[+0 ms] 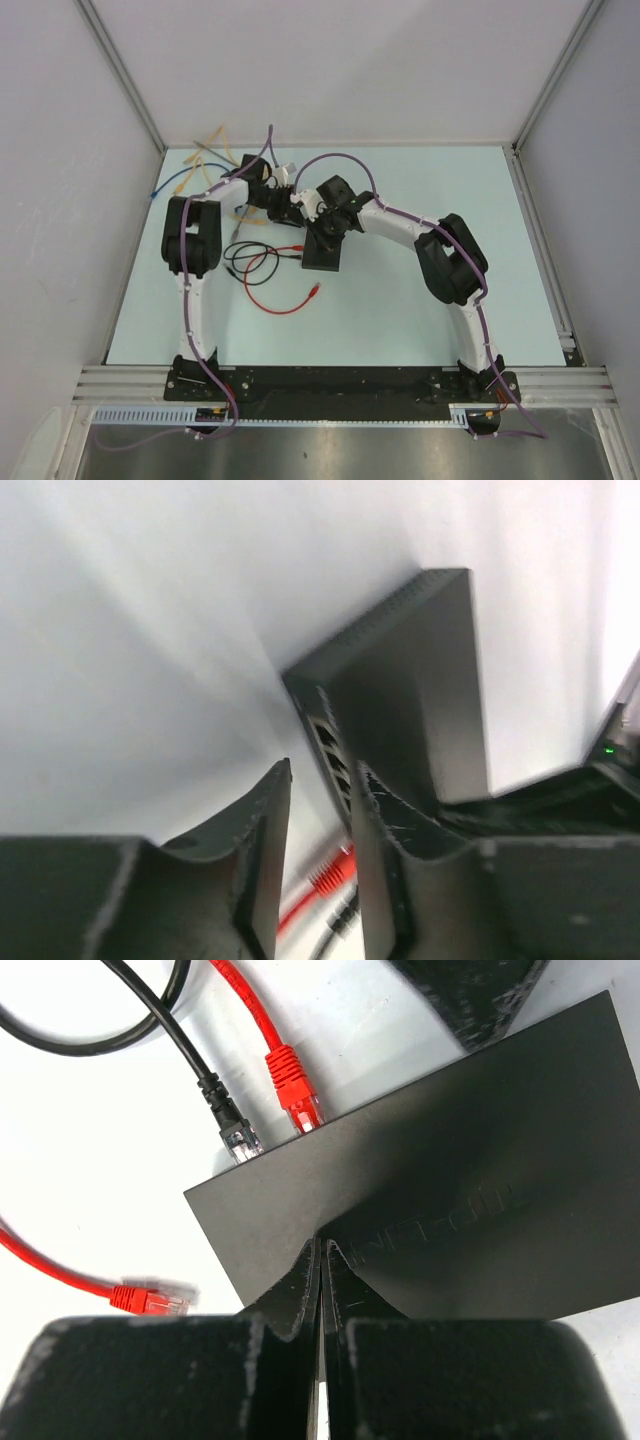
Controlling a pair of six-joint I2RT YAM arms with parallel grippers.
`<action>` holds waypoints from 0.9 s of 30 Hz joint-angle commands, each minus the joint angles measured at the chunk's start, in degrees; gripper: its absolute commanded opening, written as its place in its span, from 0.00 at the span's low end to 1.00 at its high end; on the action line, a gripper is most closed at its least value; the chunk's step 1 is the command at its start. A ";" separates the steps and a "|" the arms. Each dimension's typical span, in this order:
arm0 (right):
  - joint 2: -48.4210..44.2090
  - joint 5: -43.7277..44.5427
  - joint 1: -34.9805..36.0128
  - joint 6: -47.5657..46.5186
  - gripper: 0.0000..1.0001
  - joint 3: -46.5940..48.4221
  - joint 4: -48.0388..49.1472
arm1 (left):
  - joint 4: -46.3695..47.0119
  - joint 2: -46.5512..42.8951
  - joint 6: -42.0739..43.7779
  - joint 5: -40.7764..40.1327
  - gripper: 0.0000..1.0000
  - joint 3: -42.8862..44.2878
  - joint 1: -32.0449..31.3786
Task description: Pull the plug from the switch port
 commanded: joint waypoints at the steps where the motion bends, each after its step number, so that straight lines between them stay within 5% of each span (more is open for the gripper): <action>1: -0.15 1.14 -0.10 -0.83 0.00 -0.89 -1.30 | 0.08 -9.82 0.86 5.66 0.39 -1.81 1.55; 8: 0.11 -0.01 -0.37 -0.04 0.00 -1.95 -1.83 | -4.32 -10.62 8.34 8.58 0.51 -7.69 2.00; 27: 0.02 0.00 -0.37 -0.04 0.00 -2.74 -1.04 | -10.20 -2.19 18.18 10.33 0.42 -4.45 2.00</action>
